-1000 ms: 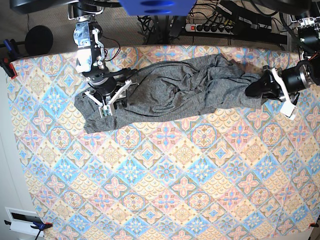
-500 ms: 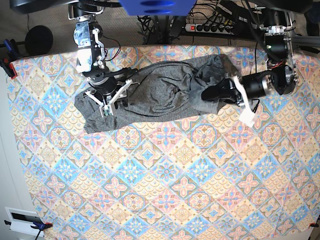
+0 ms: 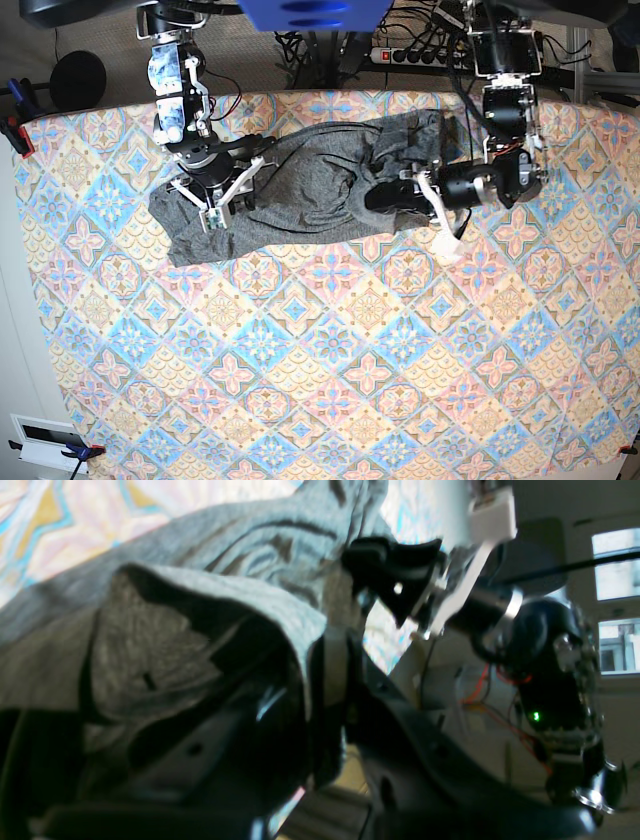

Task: Layout the t-shirt on the table in an organized manner, then fold the t-shirt properly
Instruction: 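Lay the folded end onto the strip middle with the left gripper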

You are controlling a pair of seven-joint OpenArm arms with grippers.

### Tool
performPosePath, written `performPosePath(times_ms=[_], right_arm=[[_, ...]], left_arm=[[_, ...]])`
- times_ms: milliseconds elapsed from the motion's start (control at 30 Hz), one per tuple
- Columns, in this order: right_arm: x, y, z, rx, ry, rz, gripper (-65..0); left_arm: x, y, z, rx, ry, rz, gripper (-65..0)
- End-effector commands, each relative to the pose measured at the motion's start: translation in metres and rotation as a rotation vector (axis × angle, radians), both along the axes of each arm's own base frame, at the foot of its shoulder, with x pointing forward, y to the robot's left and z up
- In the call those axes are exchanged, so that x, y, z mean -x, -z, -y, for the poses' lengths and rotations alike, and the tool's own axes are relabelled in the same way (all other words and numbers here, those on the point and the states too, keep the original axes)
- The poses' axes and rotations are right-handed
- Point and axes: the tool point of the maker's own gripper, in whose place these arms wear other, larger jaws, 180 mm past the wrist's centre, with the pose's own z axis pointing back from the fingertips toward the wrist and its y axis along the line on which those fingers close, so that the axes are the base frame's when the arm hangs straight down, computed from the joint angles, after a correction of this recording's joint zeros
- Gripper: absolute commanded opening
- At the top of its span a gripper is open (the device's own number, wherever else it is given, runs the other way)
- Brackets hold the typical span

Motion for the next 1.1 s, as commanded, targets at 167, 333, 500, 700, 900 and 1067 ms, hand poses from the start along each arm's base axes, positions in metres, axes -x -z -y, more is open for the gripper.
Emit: performPosePath(times_ms=[167, 333, 500, 700, 900, 1067], right_arm=[[-0.009, -0.010, -0.002, -0.013, -0.002, 0.044, -46.3], [-0.009, -0.010, -0.002, -0.013, -0.002, 0.044, -46.3], [-0.009, -0.010, -0.002, -0.013, -0.002, 0.044, -46.3], [-0.009, -0.010, -0.002, -0.013, -0.002, 0.044, -46.3], [-0.009, -0.010, -0.002, -0.013, -0.002, 0.044, -46.3], [-0.009, -0.011, -0.001, -0.013, 0.001, 0.045, -46.3]], left_arm=[[-0.026, -0.007, 0.028, 0.134, -0.027, -0.017, -57.9], [-0.033, 0.012, 0.057, 0.183, -0.004, -0.118, -53.8], [-0.023, 0.016, 0.076, 0.185, 0.068, -0.146, -40.0], [-0.020, 0.004, 0.083, 0.253, 0.091, -0.141, -25.0], [-0.029, -0.018, 0.037, 0.342, 0.053, -0.112, -24.0], [-0.028, -0.007, -0.014, 0.264, -0.025, -0.118, -27.0]])
